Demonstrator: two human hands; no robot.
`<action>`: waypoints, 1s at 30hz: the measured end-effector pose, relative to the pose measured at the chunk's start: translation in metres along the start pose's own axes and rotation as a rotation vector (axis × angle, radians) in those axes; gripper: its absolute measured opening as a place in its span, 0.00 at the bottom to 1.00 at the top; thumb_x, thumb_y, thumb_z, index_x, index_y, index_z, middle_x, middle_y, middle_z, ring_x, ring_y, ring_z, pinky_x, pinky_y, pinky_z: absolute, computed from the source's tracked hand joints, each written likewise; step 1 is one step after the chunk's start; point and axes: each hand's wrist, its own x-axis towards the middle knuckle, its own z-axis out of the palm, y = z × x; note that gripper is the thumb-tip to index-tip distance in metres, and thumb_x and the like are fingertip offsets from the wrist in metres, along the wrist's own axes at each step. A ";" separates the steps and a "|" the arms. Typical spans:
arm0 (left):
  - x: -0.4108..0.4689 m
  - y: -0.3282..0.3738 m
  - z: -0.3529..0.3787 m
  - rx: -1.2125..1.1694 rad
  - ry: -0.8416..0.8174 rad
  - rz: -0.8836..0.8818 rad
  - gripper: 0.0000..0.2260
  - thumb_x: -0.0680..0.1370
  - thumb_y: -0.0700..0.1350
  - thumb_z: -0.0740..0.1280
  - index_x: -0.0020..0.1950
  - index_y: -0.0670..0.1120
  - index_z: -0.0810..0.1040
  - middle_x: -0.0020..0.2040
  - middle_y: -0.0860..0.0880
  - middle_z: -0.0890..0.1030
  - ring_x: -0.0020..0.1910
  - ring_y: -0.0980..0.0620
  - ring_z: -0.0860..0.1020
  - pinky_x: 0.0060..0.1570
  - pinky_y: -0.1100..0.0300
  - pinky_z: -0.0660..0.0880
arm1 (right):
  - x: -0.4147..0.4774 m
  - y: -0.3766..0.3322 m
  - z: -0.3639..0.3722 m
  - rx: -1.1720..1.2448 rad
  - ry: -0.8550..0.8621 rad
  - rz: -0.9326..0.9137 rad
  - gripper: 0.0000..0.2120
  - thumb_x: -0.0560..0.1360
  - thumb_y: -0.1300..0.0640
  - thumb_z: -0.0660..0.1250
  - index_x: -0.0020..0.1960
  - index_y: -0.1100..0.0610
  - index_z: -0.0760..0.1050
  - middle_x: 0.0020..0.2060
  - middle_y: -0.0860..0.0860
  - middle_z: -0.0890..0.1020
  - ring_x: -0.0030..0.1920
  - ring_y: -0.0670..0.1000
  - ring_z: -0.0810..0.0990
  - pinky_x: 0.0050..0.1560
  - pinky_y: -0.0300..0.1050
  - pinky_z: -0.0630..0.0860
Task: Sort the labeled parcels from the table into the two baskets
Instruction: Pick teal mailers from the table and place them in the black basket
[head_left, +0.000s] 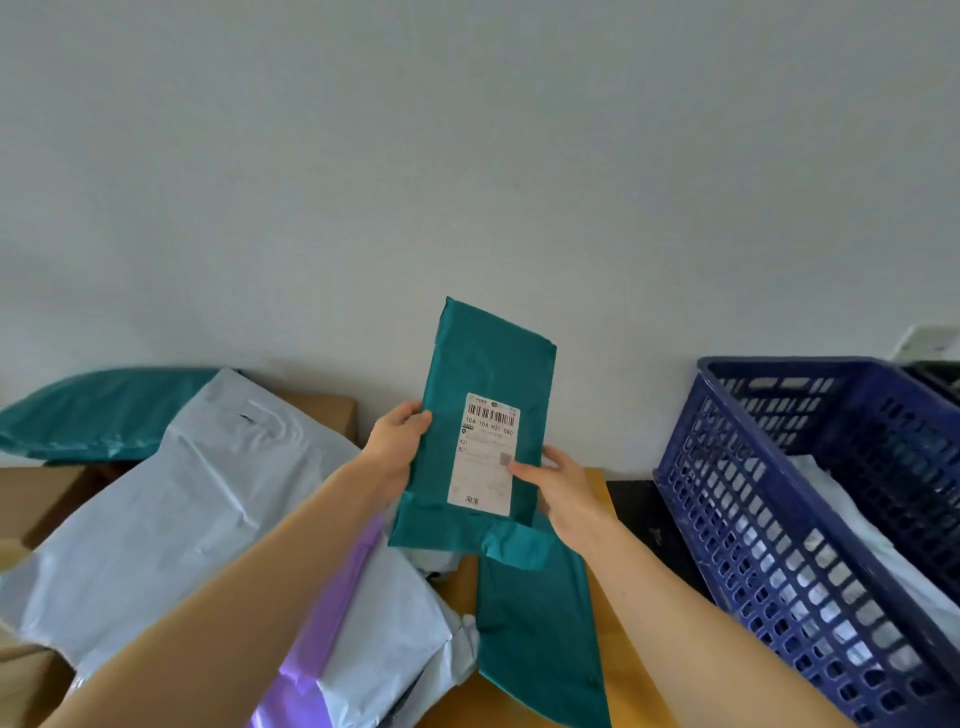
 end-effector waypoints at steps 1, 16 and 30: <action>0.000 0.003 -0.002 -0.003 0.001 0.003 0.09 0.82 0.39 0.59 0.57 0.41 0.77 0.49 0.42 0.82 0.46 0.43 0.80 0.50 0.48 0.78 | 0.000 -0.001 0.002 0.013 -0.001 -0.012 0.29 0.70 0.64 0.74 0.69 0.57 0.69 0.58 0.55 0.81 0.56 0.56 0.81 0.60 0.58 0.76; 0.001 0.001 -0.031 0.300 0.045 0.029 0.17 0.74 0.33 0.71 0.61 0.46 0.76 0.45 0.46 0.82 0.44 0.49 0.82 0.50 0.51 0.80 | -0.003 -0.011 0.011 -0.181 0.090 -0.207 0.28 0.71 0.69 0.72 0.66 0.52 0.70 0.52 0.50 0.80 0.52 0.49 0.79 0.44 0.40 0.77; 0.002 0.009 -0.013 0.337 0.005 0.095 0.17 0.71 0.34 0.74 0.55 0.48 0.76 0.45 0.45 0.81 0.44 0.49 0.81 0.48 0.53 0.79 | -0.017 -0.039 -0.009 -0.265 0.184 -0.302 0.29 0.71 0.69 0.72 0.67 0.54 0.68 0.46 0.45 0.79 0.47 0.43 0.79 0.38 0.32 0.73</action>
